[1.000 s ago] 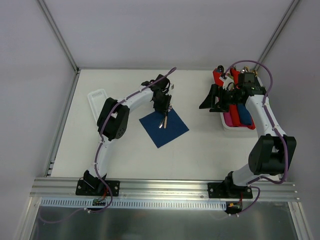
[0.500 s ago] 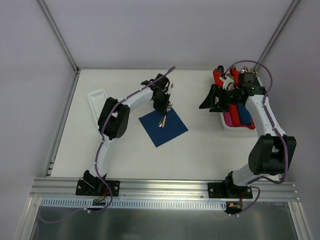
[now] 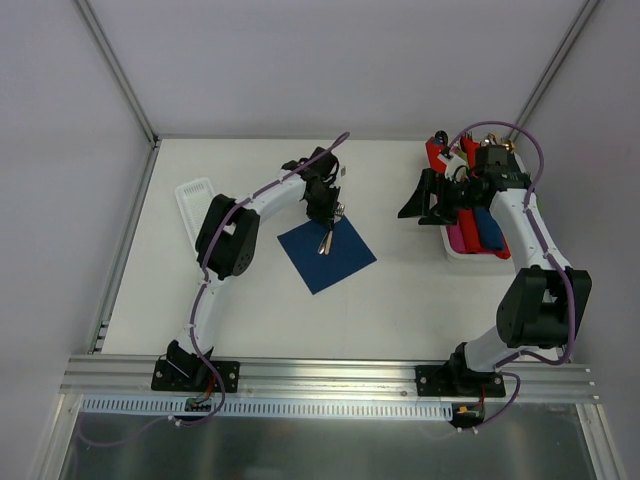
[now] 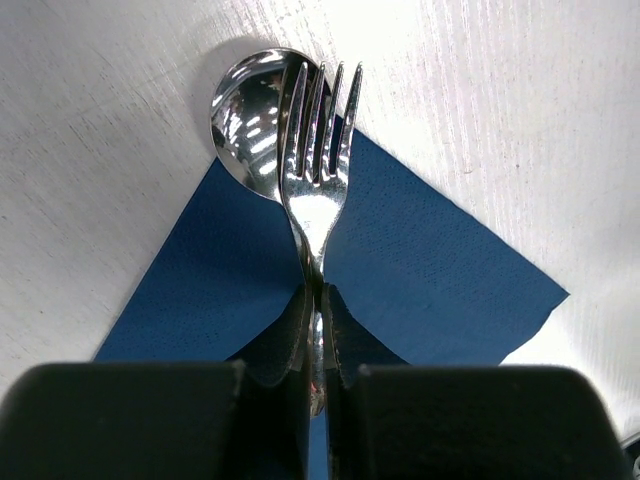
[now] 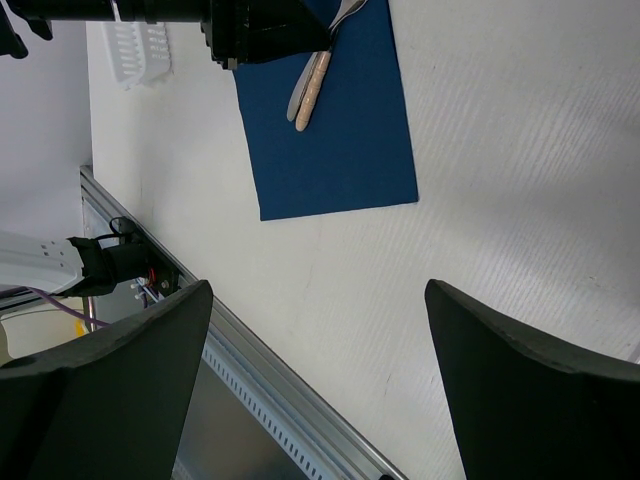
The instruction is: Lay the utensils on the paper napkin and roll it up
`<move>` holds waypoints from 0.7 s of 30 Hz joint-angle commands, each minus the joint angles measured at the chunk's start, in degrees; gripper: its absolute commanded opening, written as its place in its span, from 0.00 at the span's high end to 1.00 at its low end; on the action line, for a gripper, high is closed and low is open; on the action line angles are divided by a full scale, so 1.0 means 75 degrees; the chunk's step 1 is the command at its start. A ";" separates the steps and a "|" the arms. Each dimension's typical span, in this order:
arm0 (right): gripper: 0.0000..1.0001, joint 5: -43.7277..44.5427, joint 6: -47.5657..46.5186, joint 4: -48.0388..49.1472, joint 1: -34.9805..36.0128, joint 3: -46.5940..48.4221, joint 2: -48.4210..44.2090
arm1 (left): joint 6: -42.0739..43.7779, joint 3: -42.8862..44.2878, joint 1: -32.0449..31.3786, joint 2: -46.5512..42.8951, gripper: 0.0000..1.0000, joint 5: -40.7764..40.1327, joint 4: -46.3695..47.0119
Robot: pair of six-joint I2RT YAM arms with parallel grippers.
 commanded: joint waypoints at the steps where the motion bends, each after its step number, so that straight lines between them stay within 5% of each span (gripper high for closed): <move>1: 0.08 -0.0071 -0.0121 0.0003 -0.0002 0.0173 -0.0035 | -0.0226 0.0255 0.0102 -0.0619 1.00 0.0193 -0.0129; 21: 0.08 -0.0129 -0.0168 0.0003 0.0010 0.0102 -0.0153 | -0.0284 0.0126 0.0090 -0.0831 1.00 -0.0018 -0.0094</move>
